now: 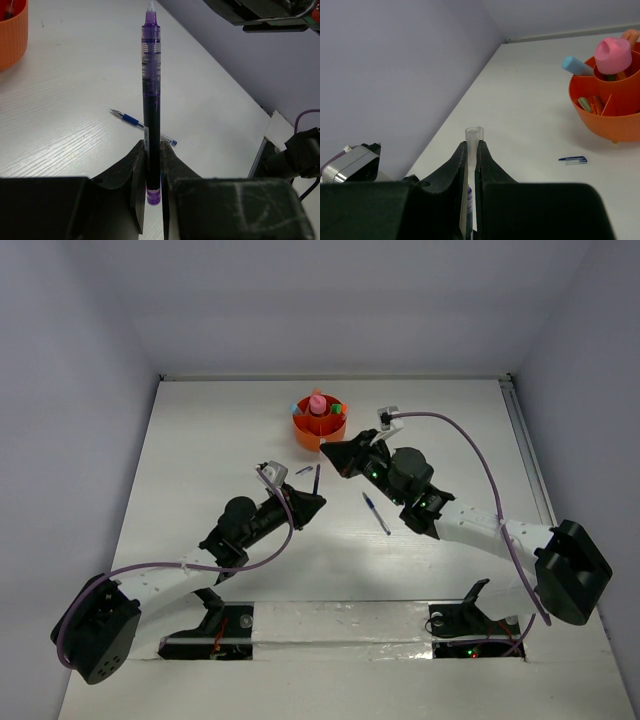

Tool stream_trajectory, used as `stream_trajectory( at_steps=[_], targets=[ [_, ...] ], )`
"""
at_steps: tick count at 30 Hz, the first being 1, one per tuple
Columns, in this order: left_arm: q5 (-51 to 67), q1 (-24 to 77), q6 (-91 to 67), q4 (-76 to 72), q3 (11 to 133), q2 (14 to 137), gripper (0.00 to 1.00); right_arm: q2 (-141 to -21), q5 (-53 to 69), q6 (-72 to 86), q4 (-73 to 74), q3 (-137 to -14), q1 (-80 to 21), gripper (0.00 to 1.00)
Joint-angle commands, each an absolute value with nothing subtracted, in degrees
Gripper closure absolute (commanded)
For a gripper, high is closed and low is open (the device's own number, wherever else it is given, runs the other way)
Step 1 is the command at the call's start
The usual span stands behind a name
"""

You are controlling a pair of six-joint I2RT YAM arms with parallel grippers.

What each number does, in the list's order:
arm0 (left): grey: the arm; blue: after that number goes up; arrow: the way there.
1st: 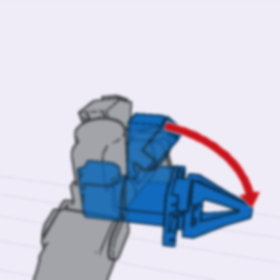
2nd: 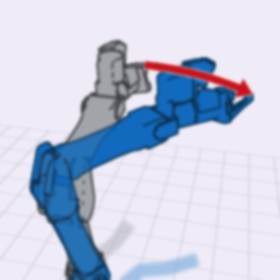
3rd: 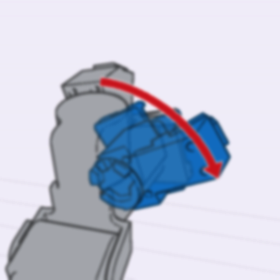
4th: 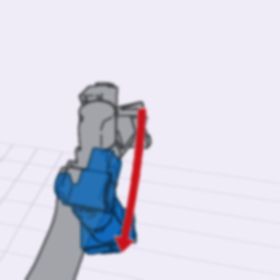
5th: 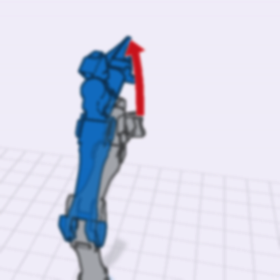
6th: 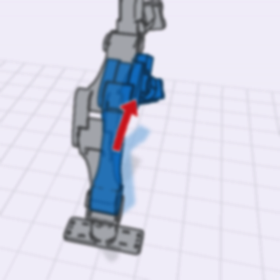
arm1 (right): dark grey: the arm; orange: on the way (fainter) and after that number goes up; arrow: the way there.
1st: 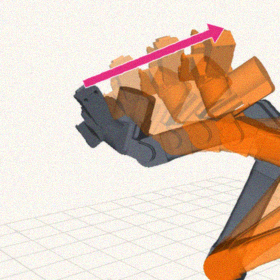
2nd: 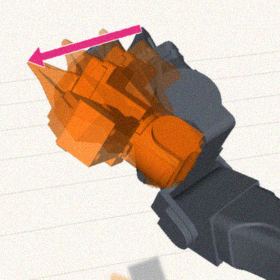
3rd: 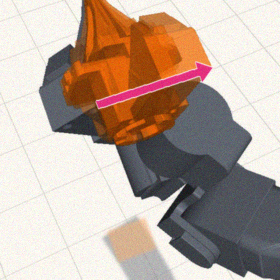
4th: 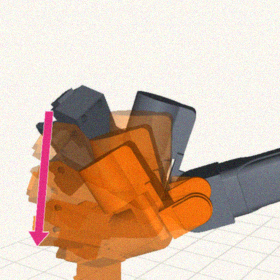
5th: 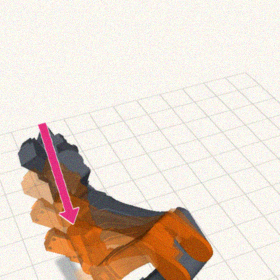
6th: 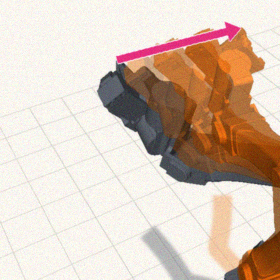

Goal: Sort the stationery into containers
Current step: Close the pen cap on the pen.

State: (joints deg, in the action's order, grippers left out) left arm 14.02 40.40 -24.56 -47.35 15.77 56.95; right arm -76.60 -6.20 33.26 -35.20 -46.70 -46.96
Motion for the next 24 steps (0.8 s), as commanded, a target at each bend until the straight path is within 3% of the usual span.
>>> stream_trajectory(
  at_steps=[1,24],
  targets=[
    [13.36,40.52,-24.7,-50.36,17.14,56.6,1.0,-76.82,-5.63,33.57,-39.64,-46.58,-47.9,1.0],
    [11.17,40.52,-24.43,-49.31,16.52,53.8,1.0,-77.96,-4.92,32.7,-39.9,-45.62,-49.48,1.0]
  ],
)
